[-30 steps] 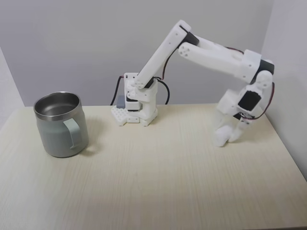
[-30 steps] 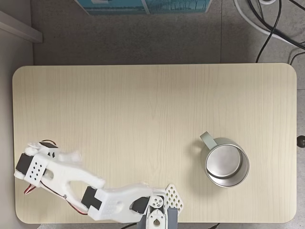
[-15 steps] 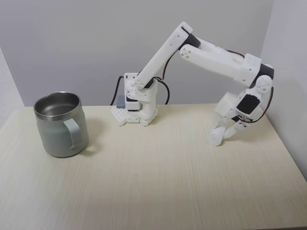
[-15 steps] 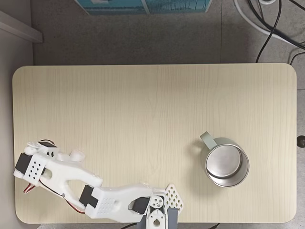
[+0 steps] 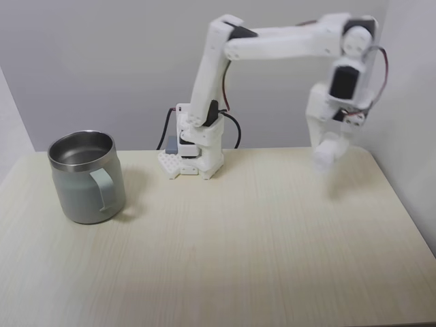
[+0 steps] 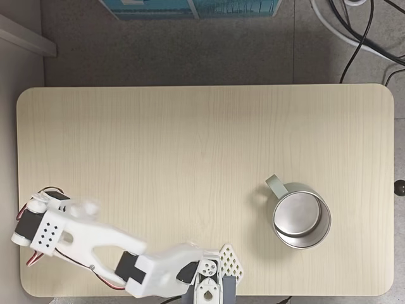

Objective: Grasp a dressing and put it in the cup.

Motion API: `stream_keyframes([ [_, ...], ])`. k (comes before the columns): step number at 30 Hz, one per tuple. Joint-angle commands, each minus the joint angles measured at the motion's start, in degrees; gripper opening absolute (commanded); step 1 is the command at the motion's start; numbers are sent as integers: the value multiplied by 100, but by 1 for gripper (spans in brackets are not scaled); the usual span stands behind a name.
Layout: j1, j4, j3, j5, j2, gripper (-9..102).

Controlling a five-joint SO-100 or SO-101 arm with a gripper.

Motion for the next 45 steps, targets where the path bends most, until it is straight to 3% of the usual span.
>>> stream_keyframes([
  [1,606,220,-211,-26,-782,0],
  [17,5458,220,-1257,-193,-3305,0],
  [32,9387,220,-1986,-624,-3445,0],
  [45,12111,220,-2733,-1811,-3384,0],
])
